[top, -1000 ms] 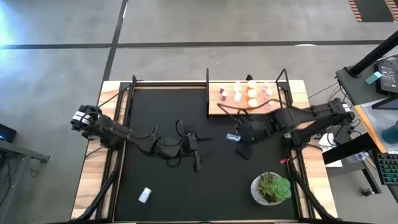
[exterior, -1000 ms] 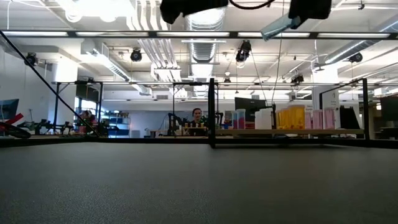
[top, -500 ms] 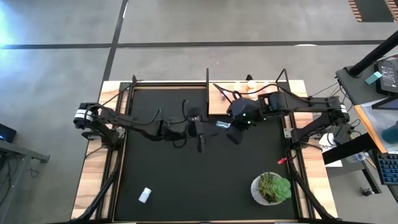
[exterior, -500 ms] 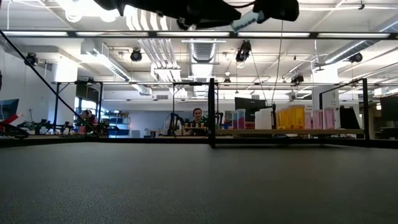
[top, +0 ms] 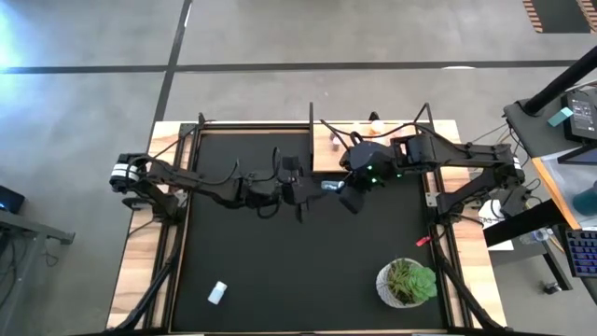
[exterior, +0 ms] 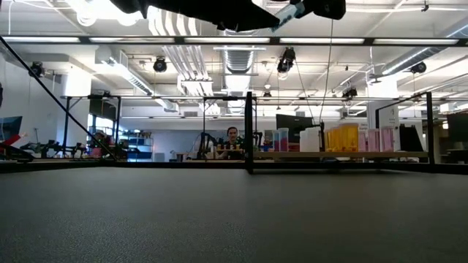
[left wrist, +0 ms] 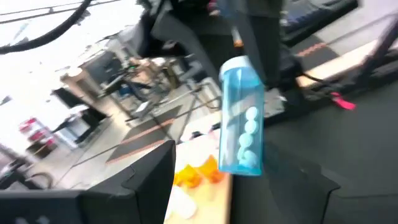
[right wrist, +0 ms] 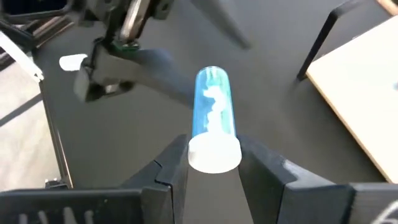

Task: Pick and place medicine bottles onto shelf by color
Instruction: Put the blue pill bottle on the shelf aligned with the other blue pill bottles

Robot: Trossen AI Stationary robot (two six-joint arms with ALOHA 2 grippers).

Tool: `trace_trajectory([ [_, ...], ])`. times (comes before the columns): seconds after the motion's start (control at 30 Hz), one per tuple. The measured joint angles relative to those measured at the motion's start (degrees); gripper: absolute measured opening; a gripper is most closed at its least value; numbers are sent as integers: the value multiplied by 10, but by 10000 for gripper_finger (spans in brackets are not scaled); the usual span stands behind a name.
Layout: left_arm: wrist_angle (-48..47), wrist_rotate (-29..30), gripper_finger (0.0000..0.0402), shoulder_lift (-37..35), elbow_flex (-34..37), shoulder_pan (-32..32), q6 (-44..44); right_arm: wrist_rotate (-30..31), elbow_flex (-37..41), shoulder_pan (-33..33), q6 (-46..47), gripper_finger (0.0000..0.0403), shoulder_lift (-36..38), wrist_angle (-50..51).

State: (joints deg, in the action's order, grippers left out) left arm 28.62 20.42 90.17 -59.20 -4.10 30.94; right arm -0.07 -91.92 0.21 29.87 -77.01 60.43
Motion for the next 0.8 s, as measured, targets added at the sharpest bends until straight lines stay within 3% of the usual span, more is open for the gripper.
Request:
trace_trajectory([
  [0.13, 32, 34, 219, 0, 0, 2, -3, 2, -16, -3, -6, 111, 7, 0],
  [0.53, 104, 37, 218, 0, -9, 2, 7, 1, -72, -8, -37, 111, 8, 2],
  [0.8, 103, 35, 177, 0, -9, 0, 14, 2, -71, -10, -42, 111, 8, 8],
])
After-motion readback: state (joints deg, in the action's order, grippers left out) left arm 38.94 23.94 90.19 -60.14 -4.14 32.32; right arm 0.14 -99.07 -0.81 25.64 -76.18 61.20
